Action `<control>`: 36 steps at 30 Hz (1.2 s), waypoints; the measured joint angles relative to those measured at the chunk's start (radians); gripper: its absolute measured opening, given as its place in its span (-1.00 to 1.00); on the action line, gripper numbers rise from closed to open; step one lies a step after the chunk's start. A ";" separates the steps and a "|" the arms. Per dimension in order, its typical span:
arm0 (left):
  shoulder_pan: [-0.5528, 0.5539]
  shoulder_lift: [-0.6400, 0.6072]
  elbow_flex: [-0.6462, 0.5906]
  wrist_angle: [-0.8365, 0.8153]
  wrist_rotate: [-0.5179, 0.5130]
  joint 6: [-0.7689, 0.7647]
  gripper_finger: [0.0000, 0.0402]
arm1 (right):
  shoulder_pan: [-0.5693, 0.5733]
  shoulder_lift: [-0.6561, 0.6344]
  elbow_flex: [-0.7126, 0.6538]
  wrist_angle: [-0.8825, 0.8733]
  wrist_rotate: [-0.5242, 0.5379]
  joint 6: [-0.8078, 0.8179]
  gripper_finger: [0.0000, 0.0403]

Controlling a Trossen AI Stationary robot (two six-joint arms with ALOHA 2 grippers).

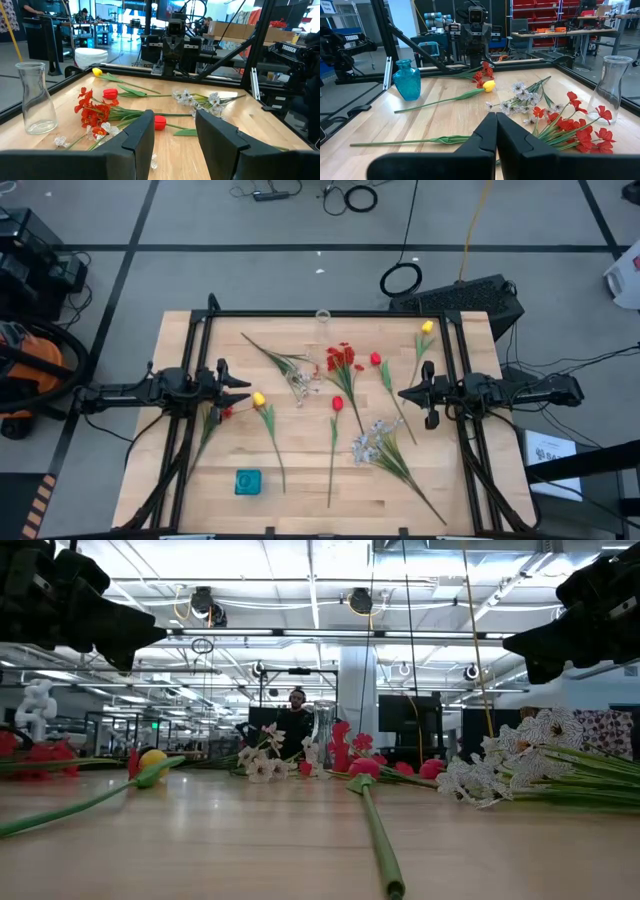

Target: Sort flowers into vase by color

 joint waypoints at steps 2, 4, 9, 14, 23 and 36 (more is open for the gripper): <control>0.000 0.000 0.000 0.000 0.000 0.000 -0.25 | 0.000 0.000 0.000 0.000 0.000 0.000 -1.00; 0.000 0.000 0.000 0.000 0.000 0.000 -0.25 | 0.000 0.000 0.000 0.000 0.000 0.000 -1.00; 0.000 0.000 0.000 0.000 0.000 0.000 -0.25 | 0.000 0.000 0.000 0.000 0.000 0.000 -1.00; 0.000 0.000 0.000 0.000 0.000 0.000 -0.25 | 0.000 0.000 0.000 0.000 0.000 0.000 -1.00; 0.000 0.000 0.000 0.000 0.000 0.000 -0.25 | 0.000 0.015 0.000 0.096 0.002 0.000 -1.00; 0.000 0.000 0.000 0.000 0.000 0.000 -0.25 | 0.000 0.457 0.358 -0.016 0.294 0.129 -1.00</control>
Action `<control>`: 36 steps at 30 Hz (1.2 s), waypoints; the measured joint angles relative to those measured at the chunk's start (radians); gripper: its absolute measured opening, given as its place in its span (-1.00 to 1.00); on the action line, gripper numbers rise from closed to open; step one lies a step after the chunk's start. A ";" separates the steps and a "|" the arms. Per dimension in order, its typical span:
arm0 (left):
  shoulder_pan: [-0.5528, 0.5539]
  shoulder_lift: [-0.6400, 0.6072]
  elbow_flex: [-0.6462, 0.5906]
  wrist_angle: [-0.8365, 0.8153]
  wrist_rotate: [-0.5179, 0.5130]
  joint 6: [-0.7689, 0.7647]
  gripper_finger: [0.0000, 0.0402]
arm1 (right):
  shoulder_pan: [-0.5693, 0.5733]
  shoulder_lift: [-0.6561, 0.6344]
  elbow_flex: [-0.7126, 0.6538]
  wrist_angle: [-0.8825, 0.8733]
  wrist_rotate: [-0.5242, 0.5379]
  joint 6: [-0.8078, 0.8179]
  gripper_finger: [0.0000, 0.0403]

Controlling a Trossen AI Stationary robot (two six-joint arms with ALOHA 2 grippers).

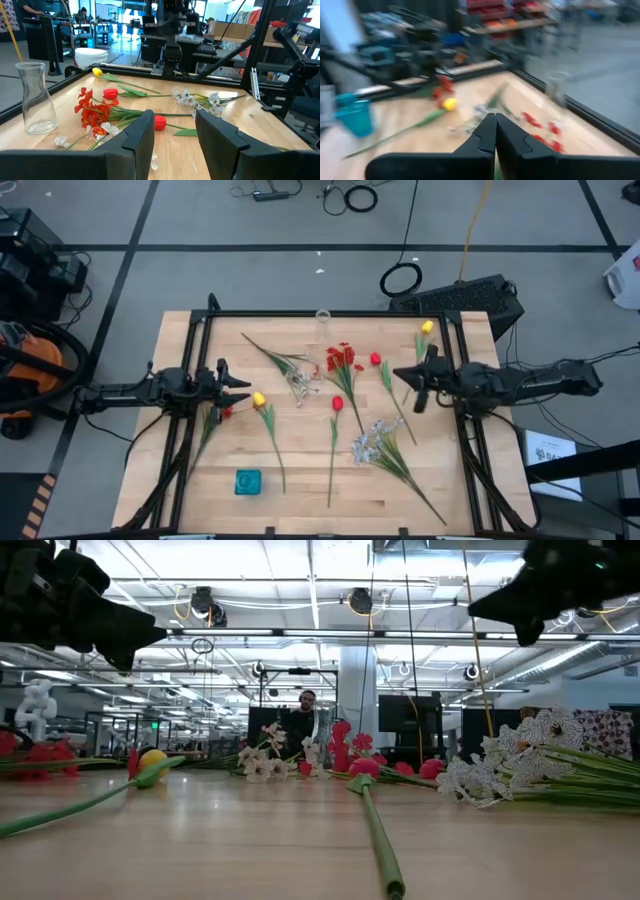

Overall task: Sort flowers into vase by color
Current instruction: Put the right red flowers into the transparent vase

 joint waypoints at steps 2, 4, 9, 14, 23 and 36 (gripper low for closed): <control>0.000 0.000 0.000 0.000 0.000 0.000 -0.25 | 0.000 0.110 0.094 -0.047 0.050 0.025 -1.00; 0.000 0.000 0.000 0.000 0.000 0.000 -0.25 | 0.000 0.221 0.194 -0.093 0.079 0.026 -1.00; 0.000 0.000 0.000 0.000 0.000 0.000 -0.25 | -0.005 0.498 0.484 -0.291 0.158 0.154 -1.00; 0.000 0.000 0.000 0.000 0.000 0.000 -0.25 | -0.051 0.754 0.782 -0.645 0.149 0.359 -1.00; 0.000 0.000 0.000 0.000 0.000 0.000 -0.25 | -0.176 1.062 1.009 -0.899 -0.163 0.616 -0.98; 0.000 0.000 0.000 0.000 0.000 0.000 -0.25 | -0.211 1.306 1.009 -0.953 -0.271 0.688 -0.36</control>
